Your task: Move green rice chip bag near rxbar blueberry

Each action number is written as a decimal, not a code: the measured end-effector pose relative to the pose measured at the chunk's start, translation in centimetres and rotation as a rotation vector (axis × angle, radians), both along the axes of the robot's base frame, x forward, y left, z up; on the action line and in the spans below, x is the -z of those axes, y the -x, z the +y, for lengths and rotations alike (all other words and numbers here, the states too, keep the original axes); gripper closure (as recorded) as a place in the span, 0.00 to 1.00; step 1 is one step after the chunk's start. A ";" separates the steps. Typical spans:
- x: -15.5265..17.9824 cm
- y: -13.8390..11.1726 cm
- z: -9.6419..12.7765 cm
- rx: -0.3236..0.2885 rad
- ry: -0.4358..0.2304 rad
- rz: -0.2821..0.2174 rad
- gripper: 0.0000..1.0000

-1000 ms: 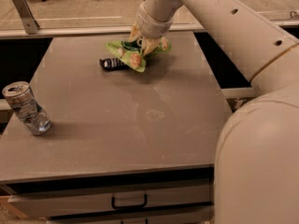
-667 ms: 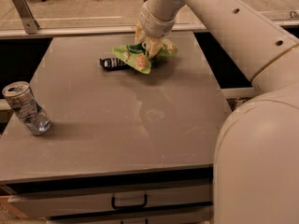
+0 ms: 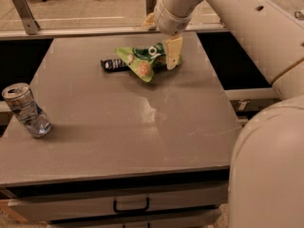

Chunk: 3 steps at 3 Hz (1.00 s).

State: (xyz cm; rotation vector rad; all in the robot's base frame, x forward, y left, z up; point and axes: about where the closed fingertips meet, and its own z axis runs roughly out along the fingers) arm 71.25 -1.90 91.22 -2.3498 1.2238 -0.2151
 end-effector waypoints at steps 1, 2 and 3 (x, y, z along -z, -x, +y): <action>-1.0 1.2 -3.0 0.083 -0.037 0.011 0.00; -3.8 3.4 -7.9 0.215 -0.099 -0.047 0.00; -4.0 3.4 -9.4 0.241 -0.105 -0.065 0.00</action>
Offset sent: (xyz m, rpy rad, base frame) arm -0.0675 -0.1666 0.0899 0.2038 -0.1853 -0.4254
